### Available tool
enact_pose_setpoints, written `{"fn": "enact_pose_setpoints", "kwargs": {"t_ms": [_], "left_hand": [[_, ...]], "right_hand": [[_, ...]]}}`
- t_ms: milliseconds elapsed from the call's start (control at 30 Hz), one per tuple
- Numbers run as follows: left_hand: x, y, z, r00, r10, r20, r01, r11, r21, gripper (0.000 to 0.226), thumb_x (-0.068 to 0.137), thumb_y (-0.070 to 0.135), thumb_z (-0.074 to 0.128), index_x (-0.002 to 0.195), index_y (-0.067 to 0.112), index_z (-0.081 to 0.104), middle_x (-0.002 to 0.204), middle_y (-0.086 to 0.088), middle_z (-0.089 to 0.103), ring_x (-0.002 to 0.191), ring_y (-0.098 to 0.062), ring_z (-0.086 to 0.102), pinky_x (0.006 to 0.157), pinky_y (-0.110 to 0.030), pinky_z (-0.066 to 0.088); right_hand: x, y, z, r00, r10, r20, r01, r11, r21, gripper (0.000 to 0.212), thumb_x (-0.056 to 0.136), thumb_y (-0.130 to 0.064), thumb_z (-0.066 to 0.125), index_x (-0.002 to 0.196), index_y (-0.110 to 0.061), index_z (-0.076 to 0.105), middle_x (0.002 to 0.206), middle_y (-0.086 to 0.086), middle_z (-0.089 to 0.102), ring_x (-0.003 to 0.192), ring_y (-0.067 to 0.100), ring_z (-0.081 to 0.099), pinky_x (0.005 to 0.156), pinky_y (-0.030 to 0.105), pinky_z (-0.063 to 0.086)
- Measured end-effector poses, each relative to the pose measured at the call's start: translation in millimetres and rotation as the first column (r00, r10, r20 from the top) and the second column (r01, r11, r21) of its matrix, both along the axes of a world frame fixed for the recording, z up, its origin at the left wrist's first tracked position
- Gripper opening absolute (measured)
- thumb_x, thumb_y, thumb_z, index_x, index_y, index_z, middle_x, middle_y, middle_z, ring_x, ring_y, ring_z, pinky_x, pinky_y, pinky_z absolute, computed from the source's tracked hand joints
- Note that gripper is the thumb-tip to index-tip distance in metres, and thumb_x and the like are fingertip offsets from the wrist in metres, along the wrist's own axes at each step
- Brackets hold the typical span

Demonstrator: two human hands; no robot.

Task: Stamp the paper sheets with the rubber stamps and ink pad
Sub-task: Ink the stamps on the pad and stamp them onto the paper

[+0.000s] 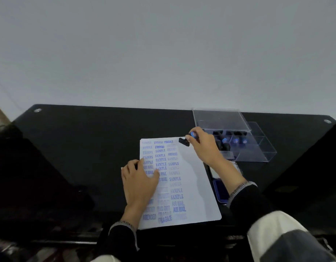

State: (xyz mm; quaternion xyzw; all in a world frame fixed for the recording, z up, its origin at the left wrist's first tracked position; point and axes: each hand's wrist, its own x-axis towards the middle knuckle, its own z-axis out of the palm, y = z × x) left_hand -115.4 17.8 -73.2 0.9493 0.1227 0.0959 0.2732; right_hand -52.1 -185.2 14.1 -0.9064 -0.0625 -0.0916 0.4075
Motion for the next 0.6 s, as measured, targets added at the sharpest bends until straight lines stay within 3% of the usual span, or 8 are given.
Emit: {"fn": "enact_pose_setpoints", "kwargs": {"t_ms": [100, 200, 367, 600], "left_hand": [[0.3, 0.3, -1.1, 1.000, 0.000, 0.009, 0.000, 1.000, -0.012, 0.069, 0.087, 0.057, 0.053, 0.143, 0.020, 0.041, 0.136, 0.001, 0.036, 0.132, -0.021, 0.028, 0.117, -0.045, 0.024], [0.6, -0.1, -2.2, 1.000, 0.001, 0.020, -0.001, 1.000, -0.005, 0.069, 0.087, 0.057, 0.052, 0.143, 0.019, 0.040, 0.137, 0.001, 0.036, 0.133, -0.022, 0.028, 0.120, -0.044, 0.018], [1.2, -0.3, -2.7, 0.999, 0.003, 0.037, -0.003, 1.000, -0.001, 0.068, 0.087, 0.056, 0.053, 0.143, 0.019, 0.041, 0.137, 0.001, 0.037, 0.133, -0.022, 0.029, 0.121, -0.043, 0.015], [1.7, -0.7, -3.0, 0.999, 0.007, 0.051, -0.007, 1.000, -0.005, 0.067, 0.087, 0.055, 0.054, 0.142, 0.017, 0.043, 0.135, 0.000, 0.038, 0.131, -0.022, 0.029, 0.121, -0.042, 0.012]], "right_hand": [[28.5, -2.5, -4.2, 0.999, -0.038, 0.001, 0.038, 0.993, -0.108, 0.016, 0.098, -0.023, 0.053, 0.099, -0.007, 0.052, 0.074, 0.005, 0.052, 0.058, 0.015, 0.044, 0.051, 0.014, 0.033], [45.9, -3.9, -10.0, 0.999, -0.041, -0.011, 0.038, 0.977, -0.210, 0.019, 0.098, -0.022, 0.052, 0.099, -0.003, 0.052, 0.075, 0.012, 0.055, 0.066, 0.027, 0.048, 0.059, 0.031, 0.037], [54.3, 2.6, -17.8, 0.999, 0.021, -0.033, -0.030, 0.959, -0.283, 0.015, 0.100, -0.023, 0.049, 0.100, -0.008, 0.052, 0.077, 0.007, 0.057, 0.065, 0.022, 0.051, 0.063, 0.033, 0.043], [52.3, 4.0, -27.1, 0.996, 0.093, -0.012, -0.091, 0.936, -0.340, 0.014, 0.100, -0.022, 0.047, 0.101, -0.010, 0.053, 0.080, 0.004, 0.056, 0.069, 0.018, 0.051, 0.062, 0.028, 0.038]]}}
